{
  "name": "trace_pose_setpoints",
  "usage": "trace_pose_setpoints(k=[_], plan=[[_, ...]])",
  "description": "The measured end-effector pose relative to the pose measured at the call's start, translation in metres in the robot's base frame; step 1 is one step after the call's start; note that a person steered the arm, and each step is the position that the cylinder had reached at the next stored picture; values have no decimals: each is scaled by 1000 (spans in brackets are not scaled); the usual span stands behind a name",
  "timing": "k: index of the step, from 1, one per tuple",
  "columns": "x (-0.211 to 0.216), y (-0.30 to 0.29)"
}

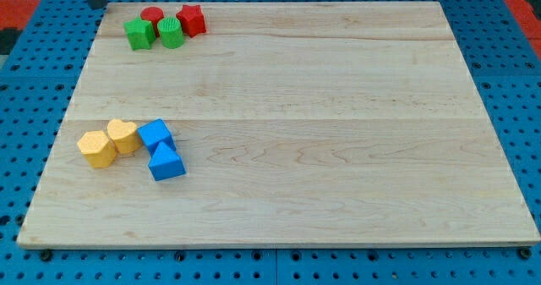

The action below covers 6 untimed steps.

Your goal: Push the green star to the centre

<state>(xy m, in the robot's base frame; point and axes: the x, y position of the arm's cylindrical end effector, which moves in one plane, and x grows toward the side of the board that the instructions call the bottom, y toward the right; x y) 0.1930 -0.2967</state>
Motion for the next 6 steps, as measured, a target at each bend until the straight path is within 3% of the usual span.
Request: trace_pose_setpoints(k=[3,6], plan=[[2,-1],[62,70]])
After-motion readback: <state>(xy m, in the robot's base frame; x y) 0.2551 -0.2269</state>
